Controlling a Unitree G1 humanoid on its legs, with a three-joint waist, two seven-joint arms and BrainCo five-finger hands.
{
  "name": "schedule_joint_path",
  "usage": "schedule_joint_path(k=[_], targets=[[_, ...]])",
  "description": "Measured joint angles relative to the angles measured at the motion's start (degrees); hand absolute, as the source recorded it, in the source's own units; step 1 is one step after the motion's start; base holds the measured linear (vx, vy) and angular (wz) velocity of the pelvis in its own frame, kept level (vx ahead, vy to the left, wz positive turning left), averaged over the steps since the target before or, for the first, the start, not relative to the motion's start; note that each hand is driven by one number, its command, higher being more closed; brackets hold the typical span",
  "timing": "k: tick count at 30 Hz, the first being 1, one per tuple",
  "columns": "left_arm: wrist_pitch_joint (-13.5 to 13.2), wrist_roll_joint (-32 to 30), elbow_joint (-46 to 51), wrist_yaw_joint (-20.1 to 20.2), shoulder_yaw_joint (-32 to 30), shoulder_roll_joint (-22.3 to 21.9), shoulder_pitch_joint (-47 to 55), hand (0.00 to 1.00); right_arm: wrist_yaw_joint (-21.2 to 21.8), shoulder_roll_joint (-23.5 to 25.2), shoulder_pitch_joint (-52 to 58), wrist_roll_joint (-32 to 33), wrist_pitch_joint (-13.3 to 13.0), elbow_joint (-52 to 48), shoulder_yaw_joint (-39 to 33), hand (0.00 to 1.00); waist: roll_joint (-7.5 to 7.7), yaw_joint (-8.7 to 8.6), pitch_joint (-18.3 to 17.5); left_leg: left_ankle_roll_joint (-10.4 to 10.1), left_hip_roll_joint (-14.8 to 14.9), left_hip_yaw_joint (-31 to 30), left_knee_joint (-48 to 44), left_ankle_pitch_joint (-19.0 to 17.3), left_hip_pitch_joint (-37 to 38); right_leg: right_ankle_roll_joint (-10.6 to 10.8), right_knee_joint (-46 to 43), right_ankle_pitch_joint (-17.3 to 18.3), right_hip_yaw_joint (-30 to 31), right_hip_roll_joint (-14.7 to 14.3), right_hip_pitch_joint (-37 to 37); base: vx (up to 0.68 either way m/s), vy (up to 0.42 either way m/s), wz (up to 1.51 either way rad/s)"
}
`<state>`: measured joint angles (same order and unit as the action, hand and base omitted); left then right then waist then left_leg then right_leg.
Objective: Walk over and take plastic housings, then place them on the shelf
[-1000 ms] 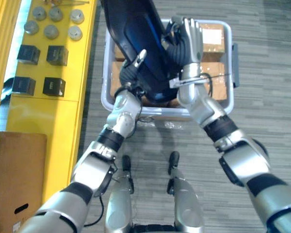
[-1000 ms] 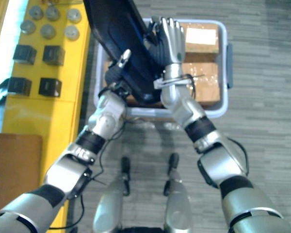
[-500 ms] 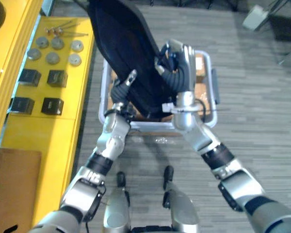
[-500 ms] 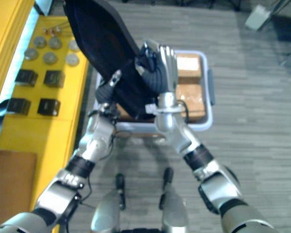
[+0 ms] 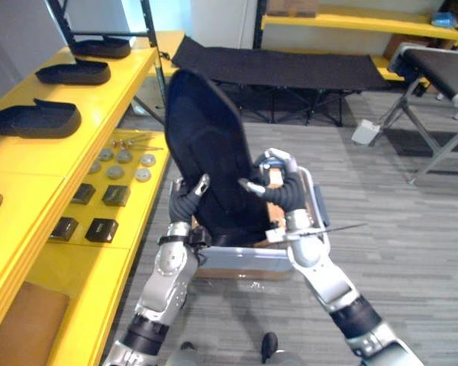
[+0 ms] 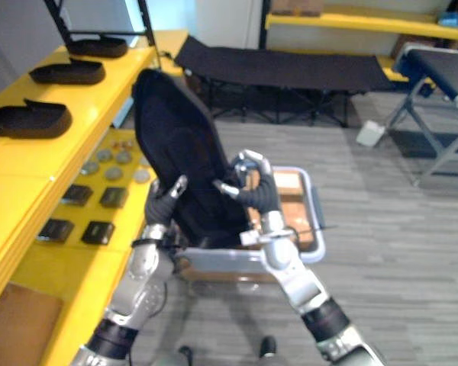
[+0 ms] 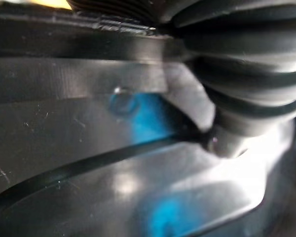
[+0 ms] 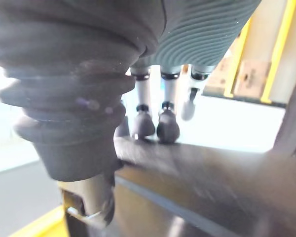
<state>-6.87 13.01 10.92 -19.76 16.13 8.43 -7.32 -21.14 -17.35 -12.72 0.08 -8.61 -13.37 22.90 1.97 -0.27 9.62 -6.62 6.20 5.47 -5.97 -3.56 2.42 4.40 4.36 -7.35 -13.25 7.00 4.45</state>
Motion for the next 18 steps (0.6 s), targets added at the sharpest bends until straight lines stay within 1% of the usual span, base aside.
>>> schedule_joint_path(k=[2, 5, 6, 7, 9, 11, 12, 14, 15, 16, 17, 18], targets=[[0.2, -5.4, 3.4, -0.2, -0.2, -0.2, 2.3, 1.0, 2.5, -1.1, 4.2, 5.0, -0.1, -4.5, -2.5, 0.0, -0.1, -0.04, -0.4, -0.1, 0.0, 0.2, 0.8, 0.0, 1.8, 0.2, 0.0, 0.5, 0.1, -0.1, 1.3, 0.0, 0.019, -0.03], [0.4, -10.5, 4.9, -0.7, -0.3, -0.2, 4.4, 1.0, 5.1, -1.3, 6.5, 8.5, -0.6, -6.8, -4.7, 0.0, -0.21, -0.17, -2.1, -0.2, 0.0, 0.7, 1.6, 0.1, 1.8, 0.5, 0.1, 1.1, 0.6, -0.1, 0.6, -0.01, 0.011, -0.09], [0.5, -14.0, 5.3, -1.5, -0.4, -0.2, 5.2, 1.0, 6.3, -1.2, 7.8, 10.6, -1.5, -7.8, -5.7, 0.0, -0.3, -0.17, -2.2, -0.2, 0.1, 1.0, 1.7, 0.1, 2.1, 0.5, 0.1, 1.1, 0.7, -0.1, 0.6, 0.0, 0.015, -0.14], [0.6, -16.4, 5.6, -1.7, -1.1, -0.2, 6.4, 1.0, 6.5, -1.0, 9.2, 12.5, -2.3, -8.8, -7.3, 0.0, -0.37, -0.17, -2.2, -0.2, 0.1, 1.2, 2.1, 0.2, 2.6, 0.5, 0.2, 1.2, 0.9, -0.2, 0.6, -0.01, 0.013, -0.09], [0.9, -20.4, 5.8, -2.4, -3.2, 0.0, 9.3, 1.0, 5.3, -0.2, 12.1, 14.5, -4.1, -10.3, -12.7, 0.0, -0.47, -0.4, -2.6, -0.3, 0.1, 1.3, 2.5, 0.3, 2.6, 0.6, 0.2, 1.2, 1.0, -0.2, 0.5, 0.0, 0.006, -0.03], [1.1, -22.9, 5.7, -3.0, -5.0, 0.1, 11.3, 1.0, 3.2, 0.4, 13.8, 15.0, -4.4, -10.6, -16.5, 0.0, -0.49, -0.51, -2.7, -0.3, 0.1, 1.4, 2.6, 0.3, 2.6, 0.7, 0.2, 1.1, 1.1, -0.2, 0.3, 0.01, 0.009, -0.03], [1.1, -24.8, 5.7, -4.2, -6.2, 0.1, 12.9, 1.0, 1.5, 1.5, 15.5, 15.4, -4.3, -10.2, -19.3, 0.0, -0.47, -0.52, -3.2, -0.3, 0.1, 1.7, 3.2, 0.4, 2.5, 0.8, 0.2, 1.1, 1.4, -0.2, -0.3, 0.02, 0.016, -0.1], [1.1, -26.9, 5.7, -5.9, -7.8, 0.0, 15.0, 1.0, -0.6, 3.7, 19.2, 18.9, -4.1, -8.7, -22.2, 0.0, -0.54, -0.51, -3.5, -0.3, 0.1, 2.3, 3.7, 0.5, 2.6, 0.7, 0.2, 1.0, 2.0, -0.3, -0.5, 0.06, 0.024, -0.13], [1.0, -27.0, 5.7, -6.3, -8.2, -0.1, 15.5, 1.0, -1.1, 4.4, 20.4, 19.9, -4.1, -8.0, -22.8, 0.0, -0.57, -0.48, -3.5, -0.4, 0.1, 2.7, 3.7, 0.5, 2.7, 0.6, 0.2, 1.0, 2.2, -0.3, -0.6, 0.06, 0.028, -0.15], [0.6, -26.9, 5.7, -7.0, -9.0, -0.2, 16.5, 1.0, -1.5, 6.1, 23.6, 21.8, -4.1, -6.8, -24.0, 0.0, -0.71, -0.55, -3.6, -0.3, 0.1, 3.0, 3.9, 0.5, 2.7, 0.7, 0.2, 0.9, 2.5, -0.3, -0.9, 0.04, 0.033, -0.12], [-0.3, -26.3, 5.7, -7.2, -9.7, -0.5, 17.5, 1.0, -1.6, 8.2, 27.1, 23.0, -4.1, -5.6, -25.3, 0.0, -0.77, -0.75, -3.6, -0.3, 0.0, 3.1, 4.1, 0.5, 2.7, 0.8, 0.2, 0.8, 2.5, -0.2, -1.0, 0.04, 0.033, -0.1], [-1.6, -24.2, 6.0, -7.2, -10.4, -0.9, 18.4, 1.0, -1.5, 9.8, 29.6, 24.2, -4.1, -5.2, -26.0, 0.0, -0.78, -0.86, -3.7, -0.3, 0.0, 3.2, 4.3, 0.5, 2.7, 0.8, 0.2, 0.8, 2.7, -0.2, -1.2, 0.04, 0.033, -0.05]])
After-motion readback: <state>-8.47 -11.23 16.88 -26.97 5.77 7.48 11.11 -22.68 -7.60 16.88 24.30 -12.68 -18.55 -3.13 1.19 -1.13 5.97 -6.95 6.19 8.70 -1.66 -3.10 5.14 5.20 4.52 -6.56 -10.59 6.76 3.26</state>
